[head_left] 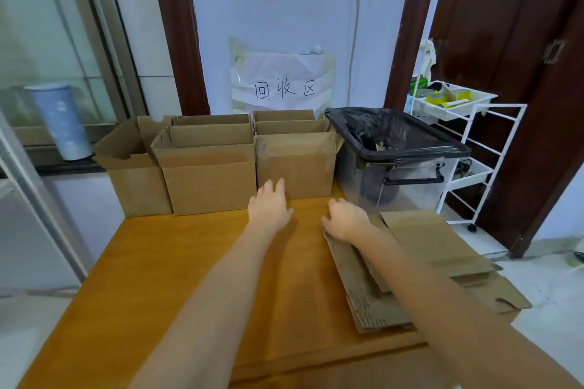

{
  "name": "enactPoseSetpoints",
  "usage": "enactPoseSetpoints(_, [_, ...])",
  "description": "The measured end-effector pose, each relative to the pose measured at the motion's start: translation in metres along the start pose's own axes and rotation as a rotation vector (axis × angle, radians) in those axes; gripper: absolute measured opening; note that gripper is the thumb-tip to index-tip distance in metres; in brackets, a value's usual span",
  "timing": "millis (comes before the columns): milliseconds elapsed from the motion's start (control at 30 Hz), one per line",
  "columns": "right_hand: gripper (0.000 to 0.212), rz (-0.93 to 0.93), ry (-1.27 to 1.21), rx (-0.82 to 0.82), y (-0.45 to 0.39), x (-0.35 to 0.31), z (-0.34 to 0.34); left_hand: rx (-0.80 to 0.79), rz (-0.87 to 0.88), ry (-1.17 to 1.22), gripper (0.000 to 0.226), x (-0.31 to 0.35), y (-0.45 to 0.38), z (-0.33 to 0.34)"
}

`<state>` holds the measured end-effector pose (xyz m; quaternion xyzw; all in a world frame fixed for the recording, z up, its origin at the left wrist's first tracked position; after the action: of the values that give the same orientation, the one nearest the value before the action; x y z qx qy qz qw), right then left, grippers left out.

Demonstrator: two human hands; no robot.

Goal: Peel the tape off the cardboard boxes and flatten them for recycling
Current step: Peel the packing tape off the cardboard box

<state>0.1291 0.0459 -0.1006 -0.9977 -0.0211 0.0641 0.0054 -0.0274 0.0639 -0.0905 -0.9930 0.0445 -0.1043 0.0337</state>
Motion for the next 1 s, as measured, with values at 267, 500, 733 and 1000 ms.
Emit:
enactPoseSetpoints(267, [0.045,0.021,0.116,-0.006,-0.042,0.001,0.019,0.052,-0.150,0.192,0.084,-0.002,-0.045,0.024])
enactPoseSetpoints(500, [0.042,0.083,0.032,0.002,-0.061,0.003,0.025,0.209,-0.251,0.317,0.081,0.009,-0.057,0.032])
enactPoseSetpoints(733, [0.044,0.092,0.030,0.080,-0.066,-0.003,0.024,0.340,-0.347,0.553,0.086,0.016,-0.061,0.032])
enactPoseSetpoints(1000, [0.042,0.166,-0.109,0.154,-0.070,0.000,0.022,0.348,-0.346,0.485,0.073,0.010,-0.060,0.030])
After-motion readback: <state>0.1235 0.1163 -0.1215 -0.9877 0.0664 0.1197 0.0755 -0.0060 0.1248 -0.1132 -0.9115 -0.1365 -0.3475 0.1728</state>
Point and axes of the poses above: each hand's wrist, its own y-axis away from the middle knuckle, its own z-axis out of the palm, x = y × z, the point moved 2 cm from there along -y, towards the middle knuckle, and after that the axes turned 2 degrees about -x, right-handed, at the moved point
